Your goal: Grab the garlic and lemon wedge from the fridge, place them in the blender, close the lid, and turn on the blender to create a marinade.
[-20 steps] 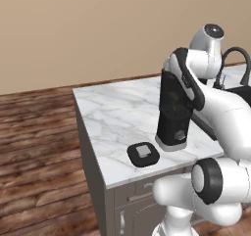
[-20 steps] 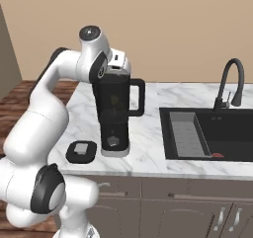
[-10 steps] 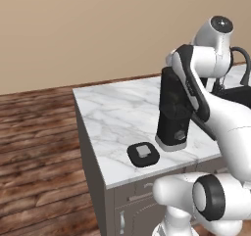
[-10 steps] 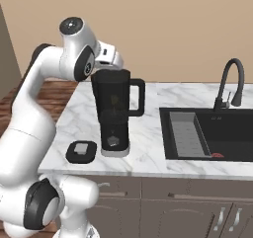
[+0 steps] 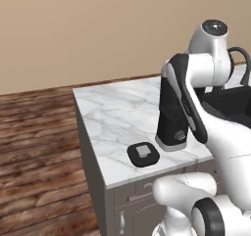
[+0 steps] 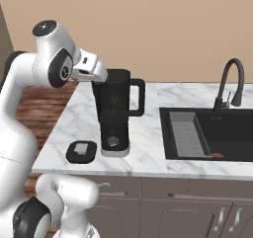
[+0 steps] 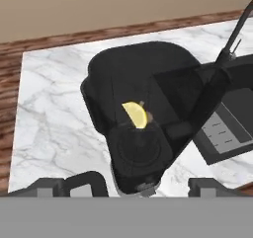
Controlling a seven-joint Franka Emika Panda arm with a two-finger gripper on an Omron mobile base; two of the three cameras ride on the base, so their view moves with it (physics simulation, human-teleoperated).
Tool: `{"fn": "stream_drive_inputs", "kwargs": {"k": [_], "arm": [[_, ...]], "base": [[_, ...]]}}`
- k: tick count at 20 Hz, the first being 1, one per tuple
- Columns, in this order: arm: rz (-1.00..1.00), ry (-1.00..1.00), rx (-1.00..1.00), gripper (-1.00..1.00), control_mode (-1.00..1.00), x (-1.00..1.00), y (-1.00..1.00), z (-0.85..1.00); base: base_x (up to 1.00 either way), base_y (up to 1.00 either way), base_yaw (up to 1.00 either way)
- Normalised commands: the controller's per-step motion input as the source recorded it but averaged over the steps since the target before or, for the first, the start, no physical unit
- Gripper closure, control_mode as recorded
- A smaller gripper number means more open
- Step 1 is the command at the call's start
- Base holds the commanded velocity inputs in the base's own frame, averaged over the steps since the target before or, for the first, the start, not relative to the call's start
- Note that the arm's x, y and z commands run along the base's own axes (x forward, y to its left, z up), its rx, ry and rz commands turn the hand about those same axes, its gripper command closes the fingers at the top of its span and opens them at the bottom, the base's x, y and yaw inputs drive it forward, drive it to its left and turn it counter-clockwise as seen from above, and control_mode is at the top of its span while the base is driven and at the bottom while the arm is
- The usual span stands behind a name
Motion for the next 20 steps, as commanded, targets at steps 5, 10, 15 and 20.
{"fn": "stream_drive_inputs", "kwargs": {"k": [5, 10, 15, 20], "arm": [[-0.08, 0.07, 0.0, -1.0, -1.0, -0.62, 0.34, -0.48], [-0.05, 0.01, 0.0, -1.0, -1.0, -0.45, 0.31, -0.55], [-0.01, 0.01, 0.0, -1.0, -1.0, -0.23, 0.22, -0.6], [0.0, 0.05, 0.0, -1.0, -1.0, -0.02, 0.14, -0.57]], "base": [[0.0, 0.0, 0.0], [0.0, 0.0, 0.0], [0.0, 0.0, 0.0], [0.0, 0.0, 0.0]]}}
